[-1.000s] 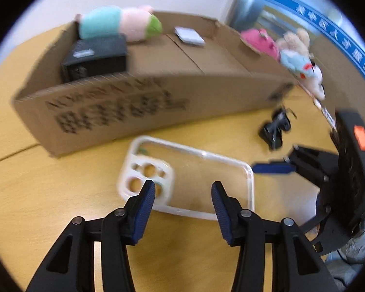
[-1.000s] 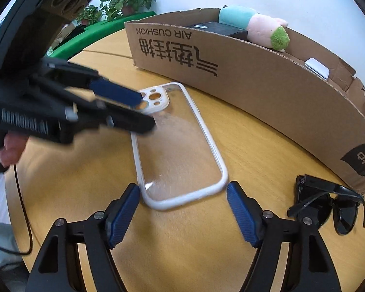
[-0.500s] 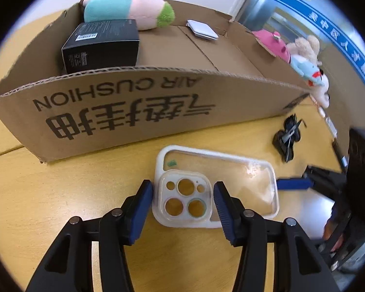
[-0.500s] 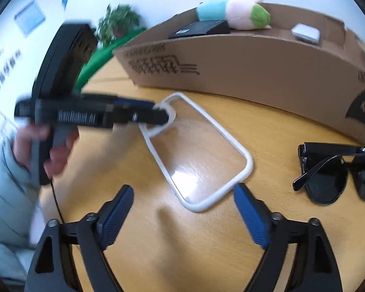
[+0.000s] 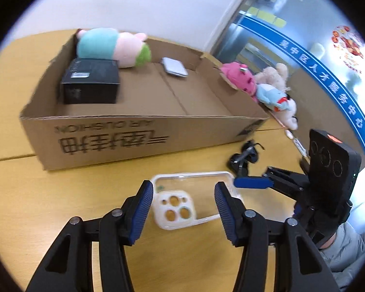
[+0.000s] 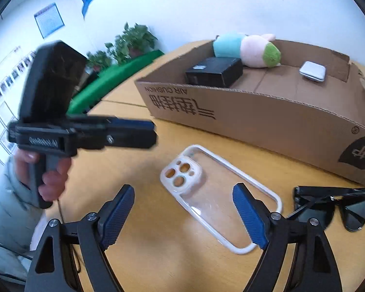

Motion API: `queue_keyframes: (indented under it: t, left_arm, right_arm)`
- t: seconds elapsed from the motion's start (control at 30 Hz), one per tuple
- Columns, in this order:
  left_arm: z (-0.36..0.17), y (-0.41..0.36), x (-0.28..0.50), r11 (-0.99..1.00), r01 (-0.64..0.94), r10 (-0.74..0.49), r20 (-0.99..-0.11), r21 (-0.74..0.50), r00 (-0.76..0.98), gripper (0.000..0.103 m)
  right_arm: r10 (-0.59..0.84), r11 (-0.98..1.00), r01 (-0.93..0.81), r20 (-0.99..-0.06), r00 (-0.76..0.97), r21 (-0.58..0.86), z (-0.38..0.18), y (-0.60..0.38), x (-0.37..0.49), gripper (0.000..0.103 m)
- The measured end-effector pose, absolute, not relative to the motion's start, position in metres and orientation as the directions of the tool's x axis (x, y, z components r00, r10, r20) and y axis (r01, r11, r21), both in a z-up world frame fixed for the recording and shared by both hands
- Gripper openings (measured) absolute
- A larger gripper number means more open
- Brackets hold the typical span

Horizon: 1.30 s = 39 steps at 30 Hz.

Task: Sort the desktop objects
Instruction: 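Move the left gripper down to the clear phone case on the table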

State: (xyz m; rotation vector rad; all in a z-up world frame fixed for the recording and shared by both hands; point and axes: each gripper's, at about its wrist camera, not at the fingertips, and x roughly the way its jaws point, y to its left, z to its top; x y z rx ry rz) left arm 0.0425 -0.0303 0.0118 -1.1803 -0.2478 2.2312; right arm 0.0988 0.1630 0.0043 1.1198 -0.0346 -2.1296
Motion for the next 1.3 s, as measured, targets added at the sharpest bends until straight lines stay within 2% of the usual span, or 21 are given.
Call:
queue_keyframes:
  t: [0.13, 0.3, 0.33, 0.4, 0.5, 0.57, 0.63, 0.77, 0.9, 1.0, 1.2, 1.3]
  left_arm:
    - [-0.011, -0.035, 0.018, -0.81, -0.323, 0.581, -0.743, -0.489, -0.333, 0.052]
    - [-0.034, -0.019, 0.004, -0.815, -0.315, 0.568, -0.78, -0.487, -0.262, 0.052]
    - [-0.037, -0.015, 0.002, -0.809, -0.318, 0.574, -0.779, -0.494, -0.251, 0.052]
    - [-0.036, -0.01, 0.001, -0.805, -0.328, 0.579, -0.775, -0.494, -0.253, 0.054]
    - [-0.032, -0.006, 0.003, -0.828, -0.339, 0.542, -0.793, -0.447, -0.278, 0.054]
    - [-0.025, -0.01, 0.007, -0.782, -0.355, 0.611, -0.744, -0.513, -0.271, 0.054]
    - [-0.009, -0.012, 0.016, -0.76, -0.389, 0.639, -0.706, -0.52, -0.304, 0.054]
    - [0.004, -0.013, 0.024, -0.799, -0.4, 0.588, -0.723, -0.449, -0.363, 0.056]
    - [-0.019, -0.019, 0.009, -0.811, -0.322, 0.576, -0.764, -0.488, -0.291, 0.056]
    - [-0.03, -0.009, 0.002, -0.816, -0.32, 0.565, -0.784, -0.482, -0.26, 0.056]
    - [-0.036, 0.0, -0.002, -0.806, -0.323, 0.577, -0.779, -0.496, -0.245, 0.058]
    - [-0.031, -0.001, 0.002, -0.824, -0.332, 0.551, -0.786, -0.46, -0.28, 0.058]
  right_arm:
    - [-0.569, -0.795, 0.468, -0.74, -0.359, 0.385, -0.009, 0.188, 0.084, 0.084]
    - [-0.53, -0.832, 0.392, -0.773, -0.349, 0.393, -0.024, 0.2, 0.07, 0.088]
    - [-0.54, -0.826, 0.39, -0.771, -0.337, 0.407, -0.027, 0.198, 0.066, 0.088]
    - [-0.559, -0.814, 0.396, -0.758, -0.337, 0.425, -0.028, 0.196, 0.063, 0.095]
    - [-0.577, -0.803, 0.408, -0.736, -0.353, 0.434, -0.022, 0.191, 0.059, 0.095]
    - [-0.638, -0.756, 0.452, -0.686, -0.35, 0.473, -0.013, 0.19, 0.06, 0.094]
    - [-0.639, -0.748, 0.507, -0.672, -0.375, 0.429, 0.0, 0.182, 0.068, 0.094]
    - [-0.588, -0.782, 0.505, -0.7, -0.406, 0.364, 0.004, 0.178, 0.076, 0.095]
    - [-0.543, -0.825, 0.412, -0.746, -0.386, 0.387, -0.012, 0.194, 0.074, 0.095]
    - [-0.516, -0.843, 0.377, -0.771, -0.373, 0.382, -0.021, 0.199, 0.07, 0.095]
    - [-0.542, -0.833, 0.354, -0.759, -0.362, 0.426, -0.028, 0.204, 0.057, 0.097]
    - [-0.556, -0.821, 0.376, -0.75, -0.358, 0.429, -0.027, 0.198, 0.053, 0.098]
